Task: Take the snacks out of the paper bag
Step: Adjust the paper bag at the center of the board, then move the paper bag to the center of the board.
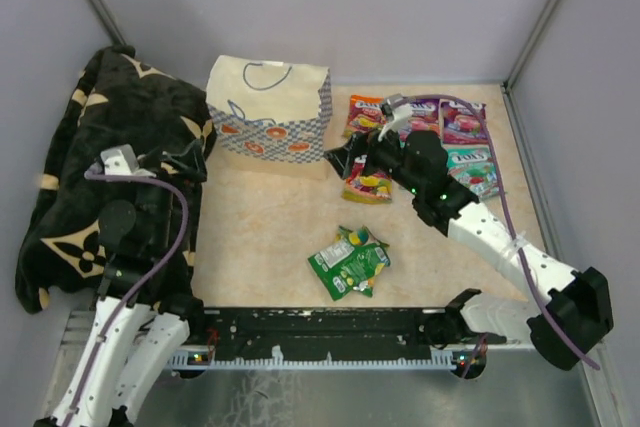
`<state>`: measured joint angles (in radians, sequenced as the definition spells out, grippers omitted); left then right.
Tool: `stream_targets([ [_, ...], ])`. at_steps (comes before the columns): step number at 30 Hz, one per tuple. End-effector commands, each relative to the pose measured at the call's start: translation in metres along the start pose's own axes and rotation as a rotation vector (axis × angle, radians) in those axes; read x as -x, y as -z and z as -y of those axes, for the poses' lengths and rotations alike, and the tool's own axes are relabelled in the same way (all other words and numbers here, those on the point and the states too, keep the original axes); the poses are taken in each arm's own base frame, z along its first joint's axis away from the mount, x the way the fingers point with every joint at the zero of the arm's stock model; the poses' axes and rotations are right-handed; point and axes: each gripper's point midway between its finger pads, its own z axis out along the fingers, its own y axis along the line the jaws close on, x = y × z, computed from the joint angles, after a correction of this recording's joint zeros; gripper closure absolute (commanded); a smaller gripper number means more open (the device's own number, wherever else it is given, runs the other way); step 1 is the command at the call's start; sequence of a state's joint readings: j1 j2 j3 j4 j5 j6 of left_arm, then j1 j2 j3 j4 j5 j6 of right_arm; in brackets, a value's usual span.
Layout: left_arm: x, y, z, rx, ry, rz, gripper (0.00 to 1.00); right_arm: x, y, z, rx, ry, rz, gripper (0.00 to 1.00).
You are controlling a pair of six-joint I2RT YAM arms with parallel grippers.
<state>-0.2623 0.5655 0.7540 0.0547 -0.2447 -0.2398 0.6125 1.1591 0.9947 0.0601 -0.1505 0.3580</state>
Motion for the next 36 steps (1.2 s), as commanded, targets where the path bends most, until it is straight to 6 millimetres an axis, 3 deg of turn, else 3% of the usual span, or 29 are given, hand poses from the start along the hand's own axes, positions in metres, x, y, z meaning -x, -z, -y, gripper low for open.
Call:
stream_targets([
  [1, -0.036, 0.017, -0.017, 0.060, 0.127, -0.024, 0.01, -0.012, 0.000, -0.002, 0.057, -0.038, 0.102, 0.01],
  [3, -0.074, 0.019, -0.003, -0.018, 0.189, -0.142, 0.07, -0.021, 0.003, -0.004, 0.073, -0.042, 0.094, 0.01],
  [6, -0.161, 0.023, 0.019, -0.152, 0.292, -0.366, 0.23, -0.040, 0.005, 0.001, 0.057, -0.039, 0.041, 0.01],
  [9, -0.214, 0.023, 0.023, -0.140, 0.272, -0.436, 0.22, -0.055, 0.012, 0.011, 0.010, -0.041, -0.012, 0.01],
  [12, -0.242, 0.012, 0.033, -0.106, 0.123, -0.470, 0.13, -0.068, 0.028, 0.026, -0.087, -0.036, -0.077, 0.01],
  [14, -0.260, 0.001, 0.045, -0.117, 0.069, -0.516, 0.10, -0.087, 0.042, 0.042, -0.182, -0.044, -0.166, 0.01],
  [19, -0.307, -0.036, 0.047, -0.067, -0.023, -0.555, 0.01, -0.138, 0.077, 0.064, -0.354, -0.134, -0.394, 0.01],
  [23, -0.333, -0.070, 0.057, -0.055, -0.048, -0.562, 0.00, -0.181, 0.100, 0.062, -0.372, -0.226, -0.532, 0.01],
  [28, -0.375, -0.104, 0.058, -0.019, -0.081, -0.619, 0.01, -0.209, 0.109, 0.050, -0.312, -0.303, -0.619, 0.01],
  [36, -0.412, -0.155, 0.020, 0.048, -0.062, -0.671, 0.01, -0.241, 0.111, 0.038, -0.220, -0.342, -0.731, 0.01],
])
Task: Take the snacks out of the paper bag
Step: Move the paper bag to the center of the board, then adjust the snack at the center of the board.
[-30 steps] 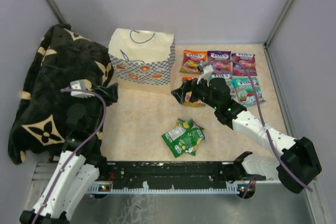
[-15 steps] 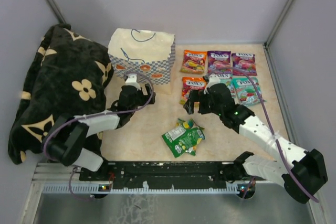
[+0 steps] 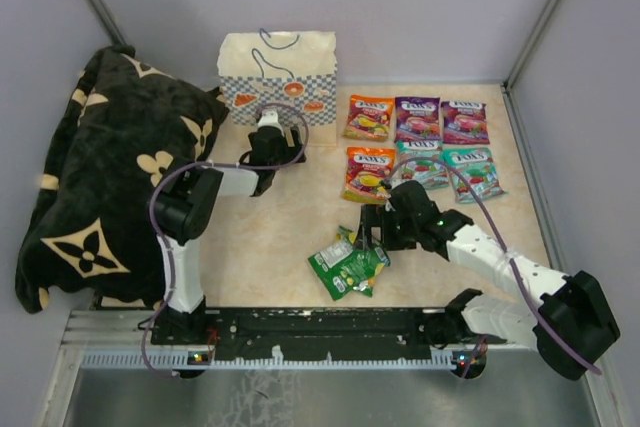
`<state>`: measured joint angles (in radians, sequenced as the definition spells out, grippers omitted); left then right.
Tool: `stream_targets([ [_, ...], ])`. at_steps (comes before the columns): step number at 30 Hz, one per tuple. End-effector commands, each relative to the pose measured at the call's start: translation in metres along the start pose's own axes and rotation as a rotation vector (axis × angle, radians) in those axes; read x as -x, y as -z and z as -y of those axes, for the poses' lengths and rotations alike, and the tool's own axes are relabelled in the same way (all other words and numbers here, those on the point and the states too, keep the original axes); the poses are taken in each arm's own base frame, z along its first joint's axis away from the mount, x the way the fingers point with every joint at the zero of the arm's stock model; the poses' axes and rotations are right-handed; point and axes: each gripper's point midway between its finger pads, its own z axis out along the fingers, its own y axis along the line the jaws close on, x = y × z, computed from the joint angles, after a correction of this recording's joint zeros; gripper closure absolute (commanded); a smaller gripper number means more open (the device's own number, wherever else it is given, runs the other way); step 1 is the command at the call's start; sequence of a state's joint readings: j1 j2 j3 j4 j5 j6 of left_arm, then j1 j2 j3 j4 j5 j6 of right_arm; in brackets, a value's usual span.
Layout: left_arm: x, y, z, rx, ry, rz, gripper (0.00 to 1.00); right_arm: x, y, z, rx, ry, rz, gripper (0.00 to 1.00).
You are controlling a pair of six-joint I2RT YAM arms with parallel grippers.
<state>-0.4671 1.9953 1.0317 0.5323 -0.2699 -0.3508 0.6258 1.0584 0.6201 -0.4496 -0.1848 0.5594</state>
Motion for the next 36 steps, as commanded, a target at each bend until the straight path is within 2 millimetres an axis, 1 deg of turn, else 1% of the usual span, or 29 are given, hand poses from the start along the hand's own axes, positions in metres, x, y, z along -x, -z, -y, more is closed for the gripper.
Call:
stream_targets([
  [1, 0.013, -0.033, -0.017, 0.011, 0.022, -0.006, 0.01, -0.008, -0.005, -0.014, 0.088, 0.007, -0.037, 0.03],
  [2, 0.024, -0.041, -0.015, 0.007, 0.022, 0.006, 0.01, -0.009, -0.005, -0.014, 0.092, 0.007, -0.043, 0.05],
  [3, 0.028, -0.047, -0.016, 0.003, 0.019, 0.005, 0.01, -0.011, -0.006, -0.015, 0.098, 0.008, -0.053, 0.06],
  [5, 0.040, -0.060, -0.014, -0.013, 0.015, 0.008, 0.01, -0.016, -0.009, -0.016, 0.109, 0.003, -0.080, 0.13],
  [6, 0.045, -0.066, -0.014, -0.023, 0.009, 0.010, 0.01, -0.018, -0.010, -0.017, 0.119, 0.001, -0.093, 0.18],
  [8, 0.052, -0.077, -0.013, -0.044, -0.006, -0.002, 0.01, -0.020, -0.011, -0.022, 0.145, -0.008, -0.110, 0.30],
  [9, 0.058, -0.082, -0.011, -0.060, -0.010, -0.007, 0.01, -0.020, -0.010, -0.025, 0.162, -0.011, -0.110, 0.38],
  [10, 0.061, -0.085, -0.010, -0.072, -0.017, -0.017, 0.01, -0.019, -0.009, -0.028, 0.176, -0.013, -0.109, 0.48],
  [12, 0.069, -0.088, -0.009, -0.103, -0.029, -0.034, 0.01, -0.014, -0.005, -0.034, 0.193, -0.013, -0.097, 0.65],
  [14, 0.080, -0.083, -0.006, -0.140, -0.038, -0.050, 0.01, -0.007, 0.003, -0.039, 0.194, -0.007, -0.087, 0.84],
  [15, 0.086, -0.077, -0.004, -0.154, -0.046, -0.051, 0.01, -0.002, 0.008, -0.043, 0.199, 0.001, -0.076, 0.94],
  [16, 0.096, -0.068, -0.001, -0.167, -0.054, -0.042, 0.00, 0.006, 0.013, -0.047, 0.201, 0.015, -0.053, 1.00],
  [17, 0.106, -0.057, 0.000, -0.175, -0.062, -0.030, 0.01, 0.016, 0.019, -0.053, 0.199, 0.034, -0.021, 1.00],
  [19, 0.122, -0.034, -0.003, -0.168, -0.067, -0.029, 0.01, 0.038, 0.029, -0.072, 0.208, 0.097, 0.040, 1.00],
  [21, 0.136, -0.007, -0.012, -0.144, -0.027, -0.058, 0.01, 0.063, 0.033, -0.092, 0.203, 0.164, 0.098, 1.00],
  [23, 0.142, 0.021, -0.026, -0.121, 0.065, -0.110, 0.01, 0.087, 0.029, -0.112, 0.179, 0.253, 0.154, 1.00],
  [24, 0.147, 0.037, -0.036, -0.114, 0.129, -0.129, 0.01, 0.099, 0.023, -0.118, 0.147, 0.295, 0.180, 1.00],
  [25, 0.158, 0.059, -0.044, -0.109, 0.194, -0.121, 0.01, 0.118, 0.022, -0.131, 0.124, 0.342, 0.224, 1.00],
  [26, 0.162, 0.075, -0.055, -0.102, 0.247, -0.117, 0.01, 0.130, 0.010, -0.136, 0.070, 0.385, 0.238, 1.00],
  [27, 0.169, 0.092, -0.067, -0.085, 0.281, -0.090, 0.01, 0.144, 0.003, -0.141, 0.017, 0.437, 0.263, 1.00],
  [30, 0.188, 0.130, -0.112, 0.031, 0.338, 0.003, 0.01, 0.188, -0.011, -0.158, -0.152, 0.585, 0.364, 1.00],
  [31, 0.192, 0.140, -0.127, 0.080, 0.356, 0.029, 0.01, 0.199, -0.020, -0.162, -0.211, 0.634, 0.388, 1.00],
  [32, 0.197, 0.152, -0.143, 0.122, 0.375, 0.060, 0.01, 0.208, -0.027, -0.166, -0.269, 0.689, 0.411, 1.00],
  [33, 0.202, 0.163, -0.156, 0.157, 0.393, 0.091, 0.01, 0.217, -0.030, -0.168, -0.357, 0.742, 0.441, 1.00],
  [35, 0.209, 0.183, -0.179, 0.234, 0.416, 0.148, 0.01, 0.207, -0.049, -0.178, -0.506, 0.888, 0.450, 1.00],
  [36, 0.211, 0.191, -0.187, 0.267, 0.420, 0.166, 0.01, 0.196, -0.061, -0.182, -0.573, 0.963, 0.439, 1.00],
])
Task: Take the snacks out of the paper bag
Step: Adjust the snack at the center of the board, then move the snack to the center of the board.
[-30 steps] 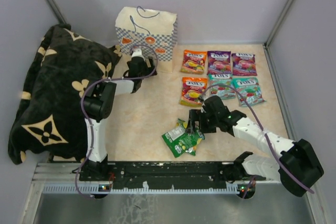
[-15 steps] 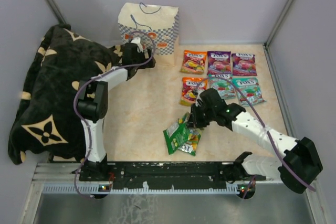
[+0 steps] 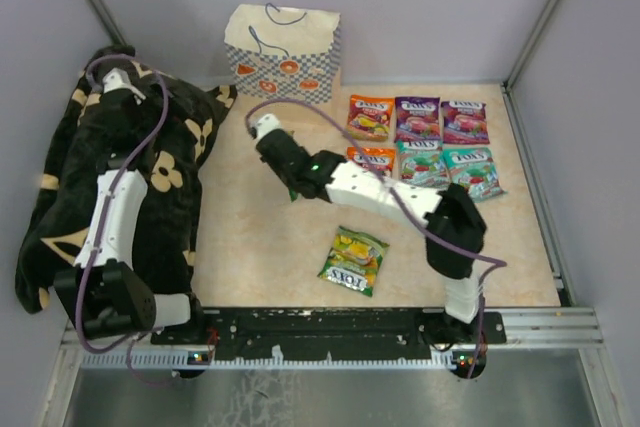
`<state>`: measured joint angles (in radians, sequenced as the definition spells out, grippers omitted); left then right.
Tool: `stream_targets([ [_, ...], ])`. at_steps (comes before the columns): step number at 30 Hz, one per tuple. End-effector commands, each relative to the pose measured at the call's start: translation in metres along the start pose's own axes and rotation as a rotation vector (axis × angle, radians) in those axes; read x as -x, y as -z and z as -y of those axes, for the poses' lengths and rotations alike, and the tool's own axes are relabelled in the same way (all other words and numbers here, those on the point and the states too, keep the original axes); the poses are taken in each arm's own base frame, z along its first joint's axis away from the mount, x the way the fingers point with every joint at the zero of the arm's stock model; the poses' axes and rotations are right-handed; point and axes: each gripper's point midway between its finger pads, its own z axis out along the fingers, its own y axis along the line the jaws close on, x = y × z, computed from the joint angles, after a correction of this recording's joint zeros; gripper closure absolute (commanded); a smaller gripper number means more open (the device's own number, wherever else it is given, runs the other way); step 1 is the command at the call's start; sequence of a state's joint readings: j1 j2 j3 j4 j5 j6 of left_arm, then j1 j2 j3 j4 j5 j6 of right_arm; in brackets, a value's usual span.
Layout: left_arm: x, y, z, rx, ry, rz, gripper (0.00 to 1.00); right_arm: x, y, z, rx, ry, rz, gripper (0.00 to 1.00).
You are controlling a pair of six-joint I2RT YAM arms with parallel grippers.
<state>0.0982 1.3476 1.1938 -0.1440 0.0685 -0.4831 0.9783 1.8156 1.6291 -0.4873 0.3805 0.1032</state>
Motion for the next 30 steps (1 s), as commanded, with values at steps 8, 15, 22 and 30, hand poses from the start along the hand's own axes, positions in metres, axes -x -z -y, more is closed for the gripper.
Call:
stream_targets([
  [8, -0.025, 0.025, -0.034, 0.088, 0.078, -0.042, 0.01, -0.063, 0.020, -0.093, 0.136, 0.249, 0.044, 0.01],
  [15, -0.115, 0.016, 0.027, 0.035, -0.115, -0.195, 0.01, -0.079, 0.109, -0.005, 0.433, -0.436, 0.174, 0.01],
  [22, -0.222, 0.067, 0.082, -0.266, -0.362, -0.365, 0.01, -0.187, 0.120, 0.027, 0.238, -0.538, -0.182, 0.03],
  [30, -0.321, 0.103, 0.070, -0.418, -0.587, -0.493, 0.00, -0.213, 0.110, 0.005, 0.284, -0.347, -0.396, 0.01],
])
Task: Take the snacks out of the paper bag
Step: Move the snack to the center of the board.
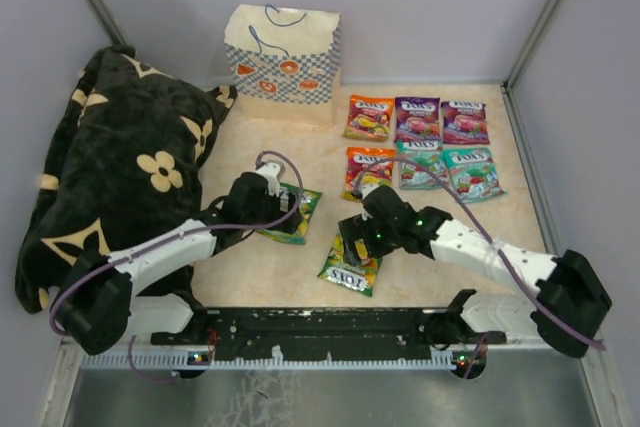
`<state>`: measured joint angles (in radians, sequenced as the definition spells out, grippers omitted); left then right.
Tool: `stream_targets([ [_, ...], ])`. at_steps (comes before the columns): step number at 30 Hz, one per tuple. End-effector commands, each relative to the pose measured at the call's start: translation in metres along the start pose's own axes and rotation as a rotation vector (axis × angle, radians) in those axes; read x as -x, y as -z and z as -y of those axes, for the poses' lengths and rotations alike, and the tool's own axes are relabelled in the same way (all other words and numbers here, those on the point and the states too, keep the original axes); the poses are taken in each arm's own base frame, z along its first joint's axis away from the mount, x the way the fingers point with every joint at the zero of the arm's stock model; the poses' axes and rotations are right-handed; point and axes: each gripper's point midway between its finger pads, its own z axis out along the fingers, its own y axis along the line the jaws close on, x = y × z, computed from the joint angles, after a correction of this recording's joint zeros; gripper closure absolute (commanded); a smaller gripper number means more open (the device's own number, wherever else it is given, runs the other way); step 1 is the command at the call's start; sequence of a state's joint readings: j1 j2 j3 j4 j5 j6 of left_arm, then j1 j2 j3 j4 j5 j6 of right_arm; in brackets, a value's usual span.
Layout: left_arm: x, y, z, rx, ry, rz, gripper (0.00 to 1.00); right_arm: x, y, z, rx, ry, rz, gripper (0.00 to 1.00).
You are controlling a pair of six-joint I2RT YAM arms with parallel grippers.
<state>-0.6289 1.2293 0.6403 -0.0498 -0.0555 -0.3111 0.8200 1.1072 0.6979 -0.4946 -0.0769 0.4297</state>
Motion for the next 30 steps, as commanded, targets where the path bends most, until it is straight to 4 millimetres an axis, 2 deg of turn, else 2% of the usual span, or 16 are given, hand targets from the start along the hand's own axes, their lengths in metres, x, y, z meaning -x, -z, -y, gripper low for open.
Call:
stream_targets([
  [1, -0.014, -0.014, 0.005, -0.026, -0.123, -0.004, 0.01, 0.009, -0.007, -0.011, -0.050, 0.033, -0.080, 0.01],
  [4, -0.027, -0.022, 0.003, -0.013, -0.148, -0.049, 0.01, 0.001, -0.019, -0.011, -0.109, 0.071, -0.134, 0.01],
  [6, -0.032, -0.026, 0.000, 0.002, -0.143, -0.069, 0.01, -0.012, -0.028, -0.010, -0.127, 0.107, -0.207, 0.01],
  [9, -0.040, -0.032, -0.024, 0.155, -0.096, -0.108, 0.01, -0.032, -0.044, -0.003, -0.189, 0.155, -0.318, 0.01],
  [11, -0.048, -0.033, -0.047, 0.296, -0.054, -0.148, 0.01, -0.038, -0.052, 0.001, -0.232, 0.162, -0.360, 0.01],
  [13, -0.054, -0.034, -0.060, 0.355, -0.027, -0.182, 0.01, -0.042, -0.063, 0.003, -0.275, 0.127, -0.395, 0.01],
  [16, -0.050, -0.031, -0.077, 0.455, 0.024, -0.199, 0.01, -0.033, -0.075, -0.001, -0.377, -0.059, -0.372, 0.01],
  [17, -0.047, -0.030, -0.083, 0.477, 0.044, -0.202, 0.01, -0.028, -0.080, -0.008, -0.387, -0.151, -0.347, 0.01],
  [21, -0.021, -0.022, -0.109, 0.537, 0.100, -0.165, 0.01, -0.011, -0.107, -0.061, -0.215, -0.618, -0.274, 0.01],
  [23, -0.009, -0.015, -0.116, 0.553, 0.133, -0.122, 0.01, 0.003, -0.115, -0.070, -0.189, -0.878, -0.187, 0.01],
  [24, -0.005, -0.014, -0.115, 0.541, 0.152, -0.104, 0.01, 0.013, -0.117, -0.065, -0.190, -0.988, -0.121, 0.01],
  [25, -0.002, -0.012, -0.116, 0.533, 0.164, -0.085, 0.01, 0.032, -0.116, -0.058, -0.172, -1.099, -0.007, 0.01],
  [27, 0.003, -0.007, -0.118, 0.536, 0.168, -0.059, 0.01, 0.092, -0.101, -0.055, -0.049, -1.188, 0.271, 0.01],
  [28, 0.005, -0.005, -0.120, 0.544, 0.167, -0.049, 0.01, 0.118, -0.094, -0.058, -0.014, -1.197, 0.348, 0.01],
  [29, 0.007, -0.004, -0.121, 0.548, 0.168, -0.041, 0.01, 0.141, -0.087, -0.064, 0.019, -1.177, 0.392, 0.01],
  [30, 0.009, -0.003, -0.120, 0.542, 0.169, -0.035, 0.01, 0.174, -0.073, -0.079, 0.104, -1.119, 0.440, 0.01],
])
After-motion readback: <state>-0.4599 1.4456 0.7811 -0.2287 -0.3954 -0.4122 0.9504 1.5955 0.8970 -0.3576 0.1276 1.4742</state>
